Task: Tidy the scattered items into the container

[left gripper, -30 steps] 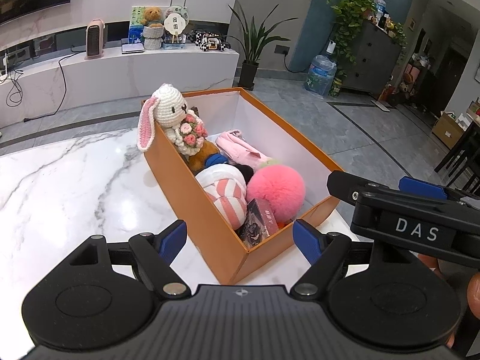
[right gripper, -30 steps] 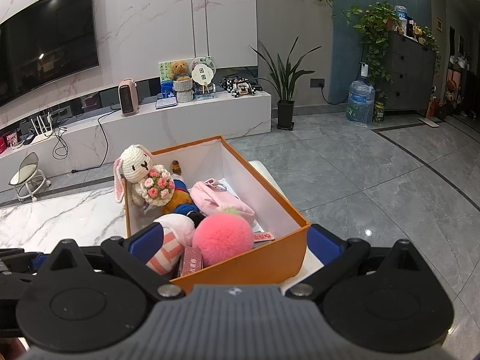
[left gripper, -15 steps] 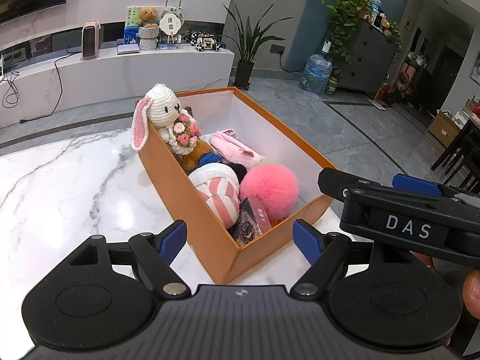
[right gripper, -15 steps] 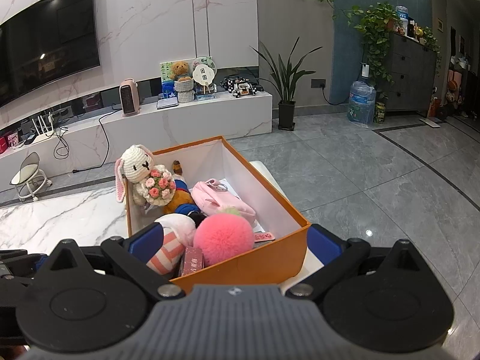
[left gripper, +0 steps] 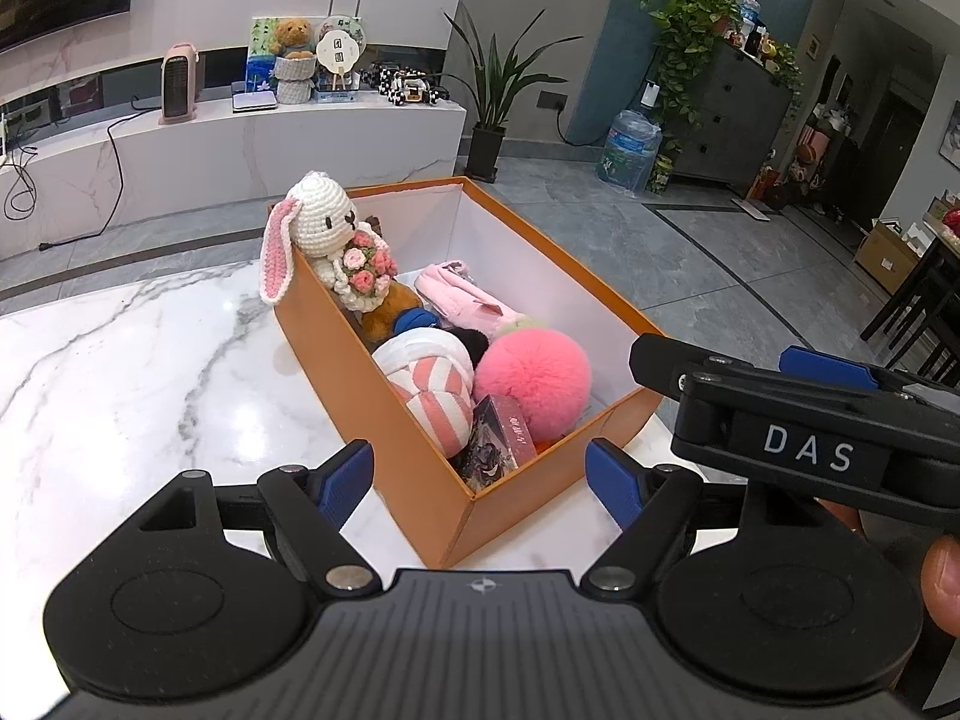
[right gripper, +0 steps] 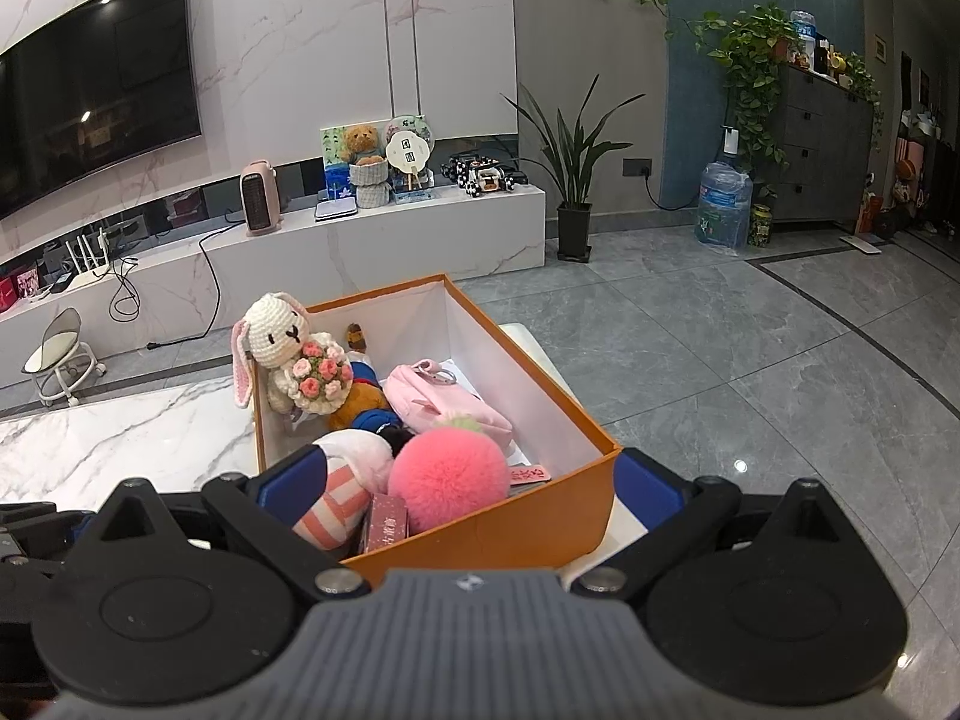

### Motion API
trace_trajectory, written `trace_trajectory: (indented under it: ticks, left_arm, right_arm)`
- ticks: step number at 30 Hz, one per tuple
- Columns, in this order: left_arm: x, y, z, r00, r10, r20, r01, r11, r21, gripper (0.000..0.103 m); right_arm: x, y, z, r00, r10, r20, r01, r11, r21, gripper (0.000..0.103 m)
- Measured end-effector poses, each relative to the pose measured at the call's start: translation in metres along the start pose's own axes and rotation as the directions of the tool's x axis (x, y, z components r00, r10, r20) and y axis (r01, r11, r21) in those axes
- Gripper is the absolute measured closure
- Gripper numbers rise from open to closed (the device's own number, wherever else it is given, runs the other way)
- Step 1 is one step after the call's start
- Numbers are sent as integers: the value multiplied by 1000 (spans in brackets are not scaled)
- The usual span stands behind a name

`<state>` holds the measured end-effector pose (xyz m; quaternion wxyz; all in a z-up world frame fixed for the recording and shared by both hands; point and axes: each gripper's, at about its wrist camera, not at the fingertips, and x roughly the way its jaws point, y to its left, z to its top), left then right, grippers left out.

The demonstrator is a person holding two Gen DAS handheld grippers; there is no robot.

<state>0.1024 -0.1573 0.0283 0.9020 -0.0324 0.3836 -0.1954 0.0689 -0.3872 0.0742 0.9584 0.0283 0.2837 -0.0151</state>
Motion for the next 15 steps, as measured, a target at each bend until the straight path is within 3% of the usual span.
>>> trace_trajectory:
  ticks: [15]
  left_arm:
    - [-7, -1, -2, 999, -15, 32, 14, 1000, 2, 11]
  right_arm:
    - [0, 0, 1, 1000, 4, 2, -4, 1000, 4, 1]
